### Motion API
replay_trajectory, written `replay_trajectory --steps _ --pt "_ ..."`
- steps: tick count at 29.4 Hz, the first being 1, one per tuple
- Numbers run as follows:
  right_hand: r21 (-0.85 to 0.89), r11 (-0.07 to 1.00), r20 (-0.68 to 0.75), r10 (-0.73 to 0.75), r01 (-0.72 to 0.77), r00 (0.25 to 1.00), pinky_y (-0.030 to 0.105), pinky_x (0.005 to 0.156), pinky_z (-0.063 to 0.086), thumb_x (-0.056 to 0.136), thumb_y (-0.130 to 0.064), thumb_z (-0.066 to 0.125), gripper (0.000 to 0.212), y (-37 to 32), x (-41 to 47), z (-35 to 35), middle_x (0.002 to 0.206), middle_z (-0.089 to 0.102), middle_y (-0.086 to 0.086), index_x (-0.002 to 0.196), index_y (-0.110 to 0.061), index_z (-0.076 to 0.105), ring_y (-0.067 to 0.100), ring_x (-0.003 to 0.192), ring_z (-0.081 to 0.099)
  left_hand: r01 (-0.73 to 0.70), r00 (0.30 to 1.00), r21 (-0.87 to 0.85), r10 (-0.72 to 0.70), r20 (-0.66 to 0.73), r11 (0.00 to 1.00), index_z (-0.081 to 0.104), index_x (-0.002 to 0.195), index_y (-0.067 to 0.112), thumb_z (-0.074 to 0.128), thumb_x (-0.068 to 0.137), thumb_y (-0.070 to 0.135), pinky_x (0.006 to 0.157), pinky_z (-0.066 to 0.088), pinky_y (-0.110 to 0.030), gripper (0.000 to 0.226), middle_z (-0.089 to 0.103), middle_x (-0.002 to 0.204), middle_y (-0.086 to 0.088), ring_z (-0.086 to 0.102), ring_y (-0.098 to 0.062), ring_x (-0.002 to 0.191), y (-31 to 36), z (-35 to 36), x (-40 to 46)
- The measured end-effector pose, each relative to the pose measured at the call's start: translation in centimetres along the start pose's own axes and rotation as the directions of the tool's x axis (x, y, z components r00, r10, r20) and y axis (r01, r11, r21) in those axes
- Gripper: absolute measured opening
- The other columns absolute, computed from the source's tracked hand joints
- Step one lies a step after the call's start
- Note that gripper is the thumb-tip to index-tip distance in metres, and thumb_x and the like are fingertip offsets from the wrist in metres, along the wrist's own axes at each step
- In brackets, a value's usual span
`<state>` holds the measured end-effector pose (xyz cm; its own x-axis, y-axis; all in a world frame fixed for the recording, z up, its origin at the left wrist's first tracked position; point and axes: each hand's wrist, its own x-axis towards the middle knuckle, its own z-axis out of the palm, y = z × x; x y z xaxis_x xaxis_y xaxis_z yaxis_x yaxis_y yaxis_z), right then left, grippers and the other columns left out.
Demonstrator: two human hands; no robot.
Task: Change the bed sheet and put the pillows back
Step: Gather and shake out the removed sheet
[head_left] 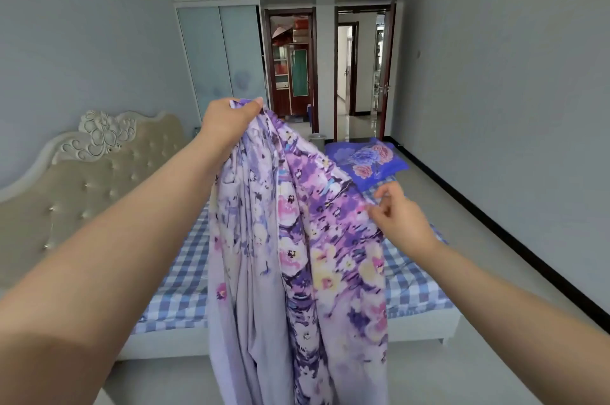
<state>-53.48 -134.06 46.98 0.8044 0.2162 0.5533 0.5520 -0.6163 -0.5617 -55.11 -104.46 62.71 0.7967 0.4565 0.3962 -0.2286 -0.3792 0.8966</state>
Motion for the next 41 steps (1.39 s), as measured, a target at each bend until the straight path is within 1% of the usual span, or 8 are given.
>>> replay_trajectory --steps 2,5,8,12,18,31,36,41 --pt "-0.422 0.838 -0.164 -0.446 0.346 0.880 0.026 0.038 0.037 0.086 -0.015 0.049 0.021 -0.3 -1.6 0.7 0.055 0.055 -0.002 0.107 -0.017 0.050 0.020 0.040 0.048 0.001 1.000 -0.012 -0.001 -0.011 1.000 0.053 0.069 0.019 0.070 0.078 0.044 0.066 0.041 -0.028 0.031 0.057 0.074 -0.007 0.051 -0.016 0.068 0.0 0.7 0.0" --pt "-0.508 0.584 0.135 -0.672 0.633 0.728 0.018 0.033 0.030 0.068 -0.012 0.061 0.042 -1.5 -4.6 3.5 0.060 0.056 -0.005 0.109 -0.023 0.060 0.014 0.037 0.046 -0.010 1.000 0.008 0.011 -0.029 1.000 0.046 0.061 0.021 0.069 0.080 0.043 0.053 0.030 -0.023 0.037 0.043 0.051 0.006 0.036 -0.012 0.050 0.2 1.9 -0.6" --pt "-0.496 0.705 0.233 -0.454 0.507 0.860 0.017 0.038 0.038 0.047 -0.011 0.083 0.049 -3.2 -5.7 6.6 0.066 0.062 -0.001 0.094 -0.019 0.074 0.015 0.049 0.058 -0.046 0.999 0.064 0.047 -0.017 0.997 0.044 0.062 0.020 0.066 0.081 0.045 0.053 0.025 -0.026 0.039 0.035 0.050 0.005 0.030 -0.014 0.051 0.2 3.3 -1.3" --pt "-0.420 0.900 0.344 0.038 0.117 0.938 0.033 0.081 0.049 0.089 -0.004 0.047 0.052 -4.1 -4.9 9.9 0.129 0.054 0.013 0.140 -0.010 0.039 0.026 0.111 0.057 -0.074 0.997 0.111 0.074 0.001 0.991 0.055 0.075 0.017 0.064 0.083 0.046 0.060 0.031 -0.028 0.032 0.044 0.061 0.000 0.037 -0.018 0.060 0.3 4.5 -2.0" --pt "-0.141 0.950 0.177 0.302 -0.279 0.937 0.032 0.062 0.048 0.094 -0.050 0.044 0.046 -3.7 -3.9 10.7 0.124 0.035 0.008 0.124 -0.015 0.040 0.029 0.082 0.061 -0.105 0.994 0.094 0.105 -0.002 0.990 0.051 0.072 0.016 0.064 0.083 0.048 0.060 0.029 -0.027 0.036 0.040 0.059 -0.001 0.035 -0.017 0.059 0.1 4.7 -2.4" --pt "-0.275 0.935 0.205 0.284 -0.223 0.937 0.031 0.066 0.046 0.101 -0.025 0.034 0.032 -2.0 -4.6 10.3 0.130 0.043 0.012 0.115 -0.005 0.055 0.031 0.085 0.062 -0.055 0.998 0.042 0.055 -0.012 0.998 0.053 0.071 0.018 0.065 0.082 0.050 0.061 0.034 -0.028 0.036 0.048 0.063 -0.002 0.041 -0.017 0.061 -0.6 4.1 -2.3" --pt "-0.131 0.952 0.127 0.294 -0.278 0.947 0.034 0.069 0.047 0.104 -0.032 0.027 0.042 -0.8 -5.4 9.6 0.122 0.046 0.010 0.106 -0.005 0.058 0.030 0.080 0.058 -0.035 0.998 0.006 0.035 -0.059 0.999 0.042 0.057 0.022 0.065 0.082 0.048 0.057 0.032 -0.027 0.043 0.041 0.052 0.004 0.037 -0.016 0.053 -0.8 4.0 -2.4" --pt "-0.272 0.904 0.098 0.368 -0.331 0.924 0.029 0.060 0.039 0.095 -0.044 0.038 0.036 0.5 -5.8 9.9 0.123 0.041 0.000 0.112 -0.020 0.058 0.023 0.073 0.054 -0.042 0.996 -0.059 0.037 -0.084 0.997 0.037 0.057 0.024 0.065 0.082 0.046 0.054 0.028 -0.027 0.044 0.034 0.050 0.005 0.030 -0.014 0.049 -0.5 4.2 -2.5"
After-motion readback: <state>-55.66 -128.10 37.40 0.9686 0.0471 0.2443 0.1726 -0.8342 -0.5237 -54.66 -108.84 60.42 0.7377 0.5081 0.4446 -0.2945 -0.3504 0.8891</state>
